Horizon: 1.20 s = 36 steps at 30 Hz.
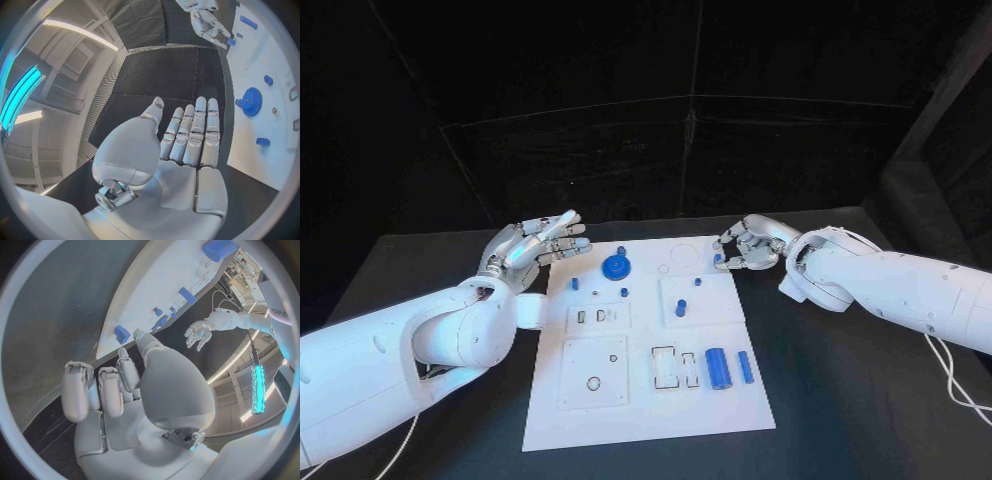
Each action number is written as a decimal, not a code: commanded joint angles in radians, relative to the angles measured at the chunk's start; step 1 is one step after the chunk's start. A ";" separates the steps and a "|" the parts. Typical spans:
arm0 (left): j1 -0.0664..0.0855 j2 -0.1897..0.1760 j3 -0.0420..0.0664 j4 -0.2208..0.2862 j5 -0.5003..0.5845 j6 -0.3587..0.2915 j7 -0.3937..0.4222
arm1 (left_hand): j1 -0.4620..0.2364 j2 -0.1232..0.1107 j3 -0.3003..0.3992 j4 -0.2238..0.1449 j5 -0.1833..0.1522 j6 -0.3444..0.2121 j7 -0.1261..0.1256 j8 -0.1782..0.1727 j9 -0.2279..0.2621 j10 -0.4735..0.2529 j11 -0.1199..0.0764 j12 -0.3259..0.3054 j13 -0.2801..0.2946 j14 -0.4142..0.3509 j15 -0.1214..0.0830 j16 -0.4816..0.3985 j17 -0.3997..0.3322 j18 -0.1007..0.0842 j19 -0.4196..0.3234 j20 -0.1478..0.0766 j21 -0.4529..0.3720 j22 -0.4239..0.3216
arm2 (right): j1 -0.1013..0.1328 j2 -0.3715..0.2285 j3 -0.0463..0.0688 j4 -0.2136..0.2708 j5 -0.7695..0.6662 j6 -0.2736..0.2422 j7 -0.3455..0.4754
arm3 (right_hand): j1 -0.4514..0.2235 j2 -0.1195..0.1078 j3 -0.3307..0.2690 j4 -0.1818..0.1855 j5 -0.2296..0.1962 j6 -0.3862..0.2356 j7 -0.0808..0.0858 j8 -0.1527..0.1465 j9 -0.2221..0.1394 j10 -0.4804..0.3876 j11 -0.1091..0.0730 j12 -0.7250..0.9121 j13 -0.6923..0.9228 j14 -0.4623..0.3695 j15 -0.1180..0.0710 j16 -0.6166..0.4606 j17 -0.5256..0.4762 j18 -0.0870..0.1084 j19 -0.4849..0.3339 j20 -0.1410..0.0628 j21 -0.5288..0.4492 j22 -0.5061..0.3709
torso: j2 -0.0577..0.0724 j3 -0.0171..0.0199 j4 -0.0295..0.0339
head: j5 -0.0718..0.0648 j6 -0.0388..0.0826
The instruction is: Assemble the parts on the task board
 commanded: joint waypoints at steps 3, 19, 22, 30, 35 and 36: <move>0.001 0.001 0.001 0.000 -0.002 0.010 0.005 | 0.012 -0.001 0.000 -0.005 0.005 0.005 0.001 -0.005 -0.001 0.007 0.002 -0.003 -0.001 0.004 0.001 -0.005 0.001 0.005 0.008 0.001 -0.003 -0.001 | -0.002 0.007 0.000 -0.005 -0.011 0.009 -0.001 | 0.011 0.007 -0.003 -0.001 0.002 0.012 0.001 0.003 0.001 -0.002 0.000 -0.001 0.019 0.088 0.002 0.002 0.197 -0.017 0.000 0.001 0.005 0.050 | 0.000 0.0004 -0.0018 | 0.000 -0.001; 0.001 0.002 0.001 0.000 -0.002 0.007 0.004 | 0.012 -0.001 0.000 -0.006 0.005 0.005 0.001 -0.005 -0.001 0.007 0.002 -0.004 -0.001 0.004 0.001 -0.005 0.001 0.005 0.008 0.001 -0.004 -0.001 | -0.024 0.023 0.001 -0.026 -0.043 -0.007 -0.017 | 0.037 0.030 0.012 -0.017 -0.001 0.038 -0.001 0.012 0.003 0.001 -0.003 0.004 0.023 0.089 -0.001 0.003 0.200 -0.017 0.001 -0.001 0.006 0.052 | -0.001 0.0005 -0.0006 | -0.001 -0.009; 0.001 0.002 0.001 -0.001 -0.002 0.007 0.004 | 0.013 -0.001 0.000 -0.006 0.005 0.005 0.002 -0.006 -0.001 0.007 0.002 -0.004 -0.001 0.004 0.001 -0.006 0.001 0.006 0.008 0.001 -0.004 -0.001 | -0.024 0.025 0.001 -0.031 -0.044 -0.010 -0.016 | 0.039 0.033 0.015 -0.019 -0.002 0.043 -0.001 0.014 0.003 0.002 -0.004 0.005 0.024 0.089 -0.001 0.003 0.200 -0.017 0.001 -0.001 0.006 0.051 | -0.001 0.0004 -0.0008 | 0.000 -0.009; 0.001 0.002 0.001 -0.004 -0.002 0.006 0.003 | 0.013 -0.001 0.000 -0.006 0.005 0.005 0.002 -0.006 -0.001 0.007 0.002 -0.004 -0.001 0.004 0.001 -0.006 0.001 0.006 0.008 0.001 -0.004 -0.001 | -0.025 0.033 0.001 -0.038 -0.045 -0.012 -0.008 | 0.038 0.040 0.020 -0.023 -0.001 0.069 -0.005 0.026 0.006 0.004 -0.007 0.007 0.026 0.089 -0.003 0.003 0.200 -0.017 0.002 -0.003 0.006 0.052 | 0.000 0.0009 -0.0014 | 0.001 -0.009; 0.001 0.002 0.001 -0.005 -0.002 0.007 0.003 | 0.013 -0.001 0.000 -0.006 0.005 0.005 0.002 -0.006 -0.001 0.007 0.002 -0.004 -0.001 0.004 0.001 -0.006 0.001 0.006 0.008 0.001 -0.004 -0.001 | -0.025 0.037 0.001 -0.041 -0.045 -0.015 -0.004 | 0.037 0.046 0.025 -0.025 -0.004 0.094 -0.011 0.038 0.008 0.006 -0.012 0.011 0.030 0.089 -0.007 0.003 0.200 -0.017 0.002 -0.006 0.006 0.052 | -0.001 0.0003 -0.0006 | -0.001 -0.009; 0.001 0.002 0.001 -0.005 -0.002 0.007 0.003 | 0.013 -0.001 0.000 -0.006 0.005 0.005 0.002 -0.006 -0.001 0.007 0.002 -0.004 -0.001 0.004 0.001 -0.006 0.001 0.006 0.008 0.001 -0.004 -0.001 | -0.025 0.037 0.001 -0.042 -0.045 -0.017 -0.003 | 0.037 0.049 0.027 -0.025 -0.006 0.101 -0.013 0.041 0.009 0.008 -0.013 0.013 0.031 0.089 -0.008 0.003 0.200 -0.017 0.002 -0.006 0.006 0.052 | -0.001 0.0002 -0.0006 | -0.001 -0.009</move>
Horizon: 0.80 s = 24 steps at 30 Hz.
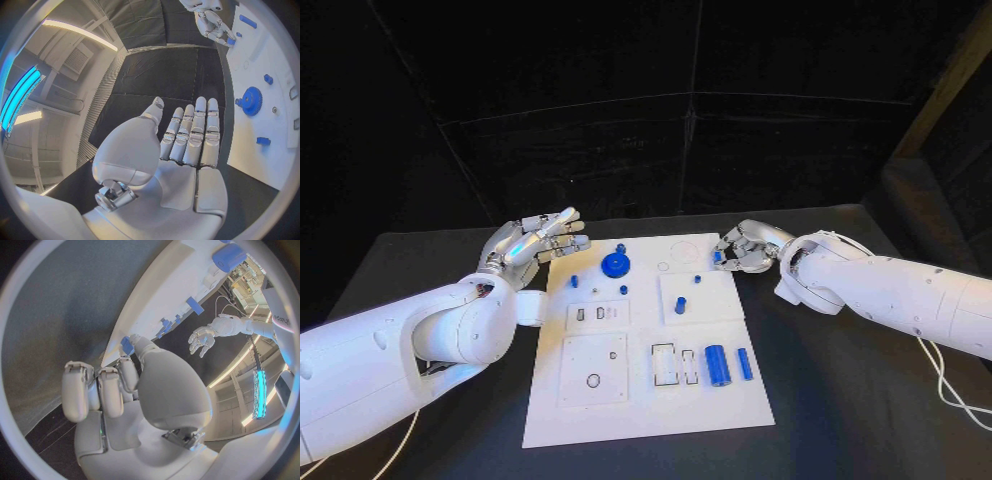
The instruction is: Assemble the parts on the task board
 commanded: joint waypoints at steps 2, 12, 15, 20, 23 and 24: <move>0.001 0.001 0.001 0.000 -0.002 0.007 0.005 | 0.013 -0.001 0.000 -0.006 0.005 0.006 0.002 -0.006 -0.001 0.007 0.002 -0.004 -0.001 0.004 0.001 -0.006 0.002 0.005 0.008 0.001 -0.004 -0.001 | 0.001 0.003 0.000 -0.001 -0.006 -0.015 0.013 | 0.001 0.017 0.007 -0.003 -0.008 0.023 -0.006 0.011 0.003 0.005 -0.012 0.010 0.033 0.089 -0.011 0.003 0.201 -0.018 0.002 -0.008 0.007 0.053 | 0.000 -0.0003 0.0007 | -0.002 -0.001; 0.001 0.000 0.001 0.000 -0.002 0.007 0.004 | 0.013 0.000 -0.001 -0.007 0.005 0.006 0.002 -0.006 -0.001 0.008 0.002 -0.005 -0.001 0.004 0.001 -0.006 0.002 0.006 0.009 0.001 -0.005 -0.001 | 0.001 0.009 0.000 -0.002 -0.006 -0.069 0.009 | 0.016 0.048 0.036 -0.016 -0.035 0.066 -0.023 0.028 0.005 0.018 -0.027 0.027 0.048 0.091 -0.023 0.006 0.206 -0.018 0.005 -0.020 0.009 0.058 | 0.000 -0.0006 0.0008 | -0.001 -0.003; 0.001 0.000 0.001 0.000 -0.002 0.007 0.004 | 0.013 0.000 -0.001 -0.007 0.005 0.006 0.002 -0.006 -0.001 0.008 0.002 -0.005 -0.001 0.004 0.001 -0.006 0.002 0.006 0.009 0.001 -0.005 -0.001 | 0.001 0.009 0.000 0.001 -0.006 -0.103 0.006 | 0.023 0.062 0.052 -0.022 -0.048 0.078 -0.028 0.032 0.006 0.022 -0.031 0.033 0.053 0.092 -0.027 0.008 0.210 -0.019 0.007 -0.024 0.010 0.061 | 0.000 -0.0002 0.0008 | 0.000 -0.003; 0.001 -0.001 0.001 0.000 -0.002 0.007 0.004 | 0.013 0.000 -0.001 -0.007 0.005 0.006 0.002 -0.006 -0.001 0.008 0.002 -0.005 -0.001 0.004 0.001 -0.006 0.002 0.006 0.009 0.001 -0.005 -0.001 | 0.001 0.003 0.000 0.025 -0.001 -0.159 0.002 | 0.024 0.068 0.065 -0.028 -0.040 0.078 -0.028 0.029 0.005 0.025 -0.032 0.036 0.056 0.093 -0.029 0.010 0.214 -0.020 0.008 -0.027 0.011 0.063 | 0.000 0.0001 0.0006 | 0.001 -0.003; 0.001 -0.003 0.001 0.001 -0.002 0.007 0.004 | 0.013 0.000 -0.001 -0.007 0.005 0.006 0.002 -0.006 -0.001 0.008 0.002 -0.005 -0.001 0.004 0.001 -0.006 0.002 0.006 0.009 0.001 -0.005 -0.001 | 0.001 -0.011 0.001 0.060 0.004 -0.181 -0.014 | 0.022 0.069 0.070 -0.030 -0.035 0.076 -0.027 0.027 0.004 0.025 -0.031 0.034 0.055 0.093 -0.029 0.010 0.215 -0.020 0.008 -0.027 0.011 0.064 | -0.001 -0.0008 -0.0001 | 0.001 -0.003; 0.001 -0.004 0.001 0.002 -0.002 0.007 0.004 | 0.013 0.000 -0.001 -0.007 0.005 0.006 0.002 -0.006 -0.001 0.008 0.002 -0.005 -0.001 0.004 0.001 -0.006 0.002 0.006 0.009 0.001 -0.005 -0.001 | 0.001 -0.019 0.001 0.083 0.006 -0.188 -0.024 | 0.021 0.070 0.072 -0.030 -0.035 0.074 -0.027 0.025 0.003 0.024 -0.031 0.034 0.055 0.093 -0.029 0.011 0.216 -0.020 0.008 -0.027 0.011 0.063 | -0.002 -0.0013 -0.0002 | 0.002 -0.002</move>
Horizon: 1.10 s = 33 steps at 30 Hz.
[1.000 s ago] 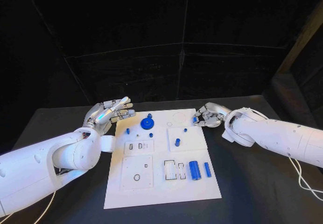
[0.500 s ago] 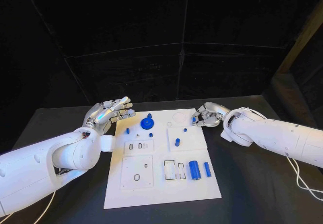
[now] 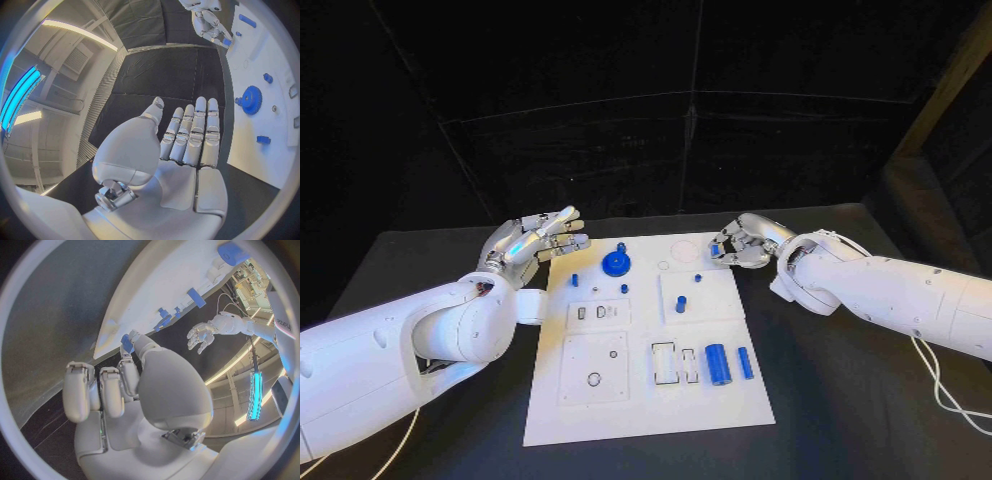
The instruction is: Assemble the parts on the task board
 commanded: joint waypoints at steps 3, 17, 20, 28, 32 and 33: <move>0.002 -0.004 0.001 0.005 -0.002 0.007 0.004 | 0.013 0.000 -0.001 -0.007 0.005 0.006 0.002 -0.006 -0.001 0.008 0.002 -0.005 -0.001 0.005 0.001 -0.007 0.001 0.006 0.009 0.001 -0.005 -0.002 | 0.003 -0.030 0.002 0.093 0.009 -0.091 -0.055 | -0.001 0.015 0.010 -0.002 0.003 0.006 -0.005 -0.004 0.001 -0.002 -0.004 0.003 0.054 0.095 -0.008 0.005 0.217 -0.020 0.009 -0.006 0.003 0.064 | -0.003 -0.0021 0.0001 | 0.001 0.002; 0.002 0.000 0.001 -0.019 -0.002 0.019 0.003 | 0.016 0.003 -0.002 -0.009 0.004 0.010 0.002 -0.007 0.000 0.012 0.001 -0.005 -0.001 0.008 0.000 -0.007 0.003 0.006 0.011 0.001 -0.008 -0.002 | 0.025 0.023 0.002 0.281 -0.086 -0.075 -0.300 | -0.032 0.018 0.017 0.012 0.008 0.001 -0.002 -0.014 -0.003 -0.001 -0.001 0.002 0.054 0.095 -0.006 0.005 0.218 -0.022 0.014 -0.004 0.007 0.073 | -0.024 -0.0151 0.0095 | 0.039 -0.014; 0.002 -0.001 0.001 -0.016 -0.002 0.021 0.003 | 0.016 0.004 -0.003 -0.009 0.004 0.012 0.002 -0.006 0.000 0.014 0.001 -0.005 -0.001 0.010 -0.001 -0.008 0.003 0.006 0.013 0.000 -0.009 -0.001 | 0.026 0.065 0.002 0.289 -0.135 -0.039 -0.341 | -0.037 0.015 0.017 0.013 0.008 -0.001 -0.002 -0.016 -0.003 -0.004 -0.001 -0.004 0.050 0.095 -0.006 0.005 0.217 -0.022 0.014 -0.004 0.007 0.073 | -0.026 -0.0176 0.0138 | 0.050 -0.019; 0.002 0.000 0.001 -0.016 -0.002 0.023 0.000 | 0.014 0.007 -0.006 -0.008 0.004 0.020 0.004 -0.005 0.001 0.024 -0.002 -0.003 0.001 0.014 -0.002 -0.008 0.006 0.007 0.018 -0.001 -0.011 -0.001 | 0.025 0.175 0.000 0.271 -0.257 0.027 -0.398 | -0.045 0.009 0.018 0.015 0.000 -0.005 -0.001 -0.020 -0.005 -0.009 0.000 -0.014 0.042 0.095 -0.005 0.005 0.218 -0.022 0.015 -0.003 0.008 0.075 | -0.036 -0.0244 0.0206 | 0.073 -0.053; 0.002 -0.002 0.001 -0.014 -0.002 0.021 0.001 | 0.014 0.007 -0.007 -0.008 0.004 0.021 0.004 -0.005 0.001 0.026 -0.002 -0.002 0.001 0.015 -0.003 -0.009 0.006 0.007 0.018 -0.001 -0.011 -0.001 | 0.020 0.212 -0.006 0.261 -0.298 0.044 -0.413 | -0.045 0.006 0.018 0.013 -0.001 -0.005 -0.001 -0.021 -0.005 -0.010 0.000 -0.016 0.041 0.095 -0.005 0.005 0.218 -0.022 0.016 -0.003 0.008 0.076 | -0.035 -0.0243 0.0187 | 0.094 -0.061; 0.002 -0.001 0.001 -0.015 -0.002 0.021 0.001 | 0.014 0.007 -0.007 -0.008 0.004 0.021 0.004 -0.005 0.001 0.026 -0.002 -0.002 0.001 0.015 -0.003 -0.009 0.006 0.007 0.018 -0.001 -0.011 -0.001 | 0.019 0.221 -0.008 0.257 -0.306 0.047 -0.415 | -0.045 0.006 0.018 0.013 -0.001 -0.005 -0.001 -0.021 -0.005 -0.010 0.000 -0.017 0.041 0.095 -0.005 0.005 0.218 -0.022 0.016 -0.003 0.008 0.076 | -0.035 -0.0233 0.0165 | 0.102 -0.062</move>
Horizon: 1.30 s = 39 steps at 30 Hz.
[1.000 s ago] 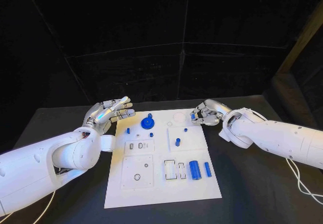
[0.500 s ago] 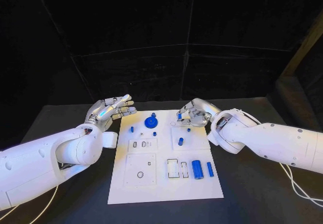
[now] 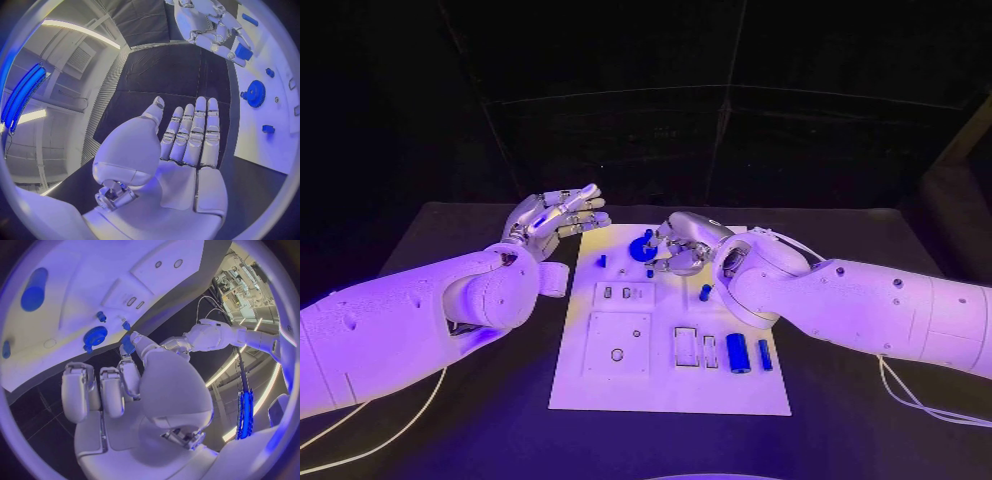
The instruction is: Assemble the parts on the task board
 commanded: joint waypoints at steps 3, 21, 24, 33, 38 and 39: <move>0.002 0.002 0.001 0.000 -0.002 0.016 0.002 | 0.005 0.006 -0.004 0.000 0.004 0.009 -0.001 -0.001 0.001 0.011 0.000 -0.002 0.001 0.008 -0.003 -0.005 0.001 0.006 0.008 0.002 -0.007 0.000 | -0.008 0.044 -0.007 -0.021 -0.111 0.057 -0.049 | -0.004 -0.007 0.001 0.001 -0.007 0.001 -0.001 0.003 0.000 -0.010 0.000 -0.004 0.041 0.095 -0.005 0.005 0.217 -0.006 0.015 -0.003 0.003 0.075 | -0.002 0.0010 -0.0023 | 0.034 -0.013; 0.002 0.009 0.001 -0.004 -0.002 0.023 -0.001 | 0.005 0.006 -0.005 0.000 0.004 0.009 -0.001 -0.002 0.000 0.012 0.000 -0.002 0.001 0.008 -0.003 -0.006 0.002 0.006 0.009 0.002 -0.007 0.000 | -0.040 0.118 -0.022 -0.077 -0.143 0.095 -0.061 | -0.006 -0.012 0.002 -0.001 -0.006 0.003 -0.001 0.003 0.001 -0.008 0.000 -0.002 0.043 0.095 -0.005 0.004 0.216 -0.006 0.016 -0.003 0.004 0.077 | -0.001 0.0031 -0.0037 | 0.056 -0.028; 0.002 0.011 0.001 -0.004 -0.002 0.023 -0.002 | 0.005 0.006 -0.005 0.000 0.004 0.009 -0.001 -0.002 0.000 0.012 0.000 -0.002 0.001 0.008 -0.003 -0.006 0.002 0.006 0.009 0.002 -0.007 0.000 | -0.045 0.121 -0.023 -0.078 -0.143 0.103 -0.062 | -0.007 -0.013 0.001 -0.001 -0.006 0.004 -0.001 0.003 0.001 -0.008 0.000 -0.002 0.042 0.095 -0.005 0.004 0.216 -0.007 0.017 -0.003 0.004 0.077 | -0.001 0.0032 -0.0039 | 0.054 -0.031; 0.002 0.012 0.001 -0.004 -0.002 0.025 -0.002 | 0.005 0.006 -0.006 0.000 0.004 0.009 -0.001 -0.002 0.000 0.012 0.000 -0.002 0.001 0.008 -0.003 -0.006 0.002 0.006 0.009 0.002 -0.007 0.000 | -0.054 0.119 -0.023 -0.081 -0.138 0.115 -0.066 | -0.010 -0.017 0.001 0.000 -0.006 0.005 -0.001 0.002 0.001 -0.008 0.000 -0.003 0.042 0.094 -0.005 0.004 0.215 -0.006 0.016 -0.003 0.004 0.077 | -0.001 0.0040 -0.0029 | 0.056 -0.037; 0.002 0.013 0.001 -0.006 -0.002 0.026 -0.003 | 0.005 0.006 -0.006 0.000 0.004 0.009 -0.001 -0.002 0.000 0.012 0.000 -0.002 0.001 0.008 -0.003 -0.006 0.002 0.006 0.009 0.002 -0.007 0.000 | -0.055 0.116 -0.023 -0.082 -0.137 0.118 -0.068 | -0.012 -0.018 0.000 0.000 -0.006 0.004 -0.001 0.002 0.001 -0.009 0.000 -0.004 0.041 0.094 -0.005 0.003 0.215 -0.007 0.017 -0.003 0.004 0.077 | -0.001 0.0034 -0.0027 | 0.057 -0.039; 0.002 0.013 0.001 -0.006 -0.002 0.026 -0.003 | 0.005 0.006 -0.006 0.000 0.004 0.009 -0.001 -0.002 0.000 0.012 0.000 -0.002 0.001 0.008 -0.003 -0.006 0.002 0.006 0.009 0.002 -0.007 0.000 | -0.055 0.116 -0.023 -0.083 -0.137 0.119 -0.068 | -0.012 -0.018 0.000 0.000 -0.006 0.004 -0.001 0.002 0.001 -0.009 0.000 -0.004 0.041 0.094 -0.005 0.003 0.215 -0.007 0.017 -0.003 0.004 0.078 | -0.001 0.0034 -0.0027 | 0.056 -0.039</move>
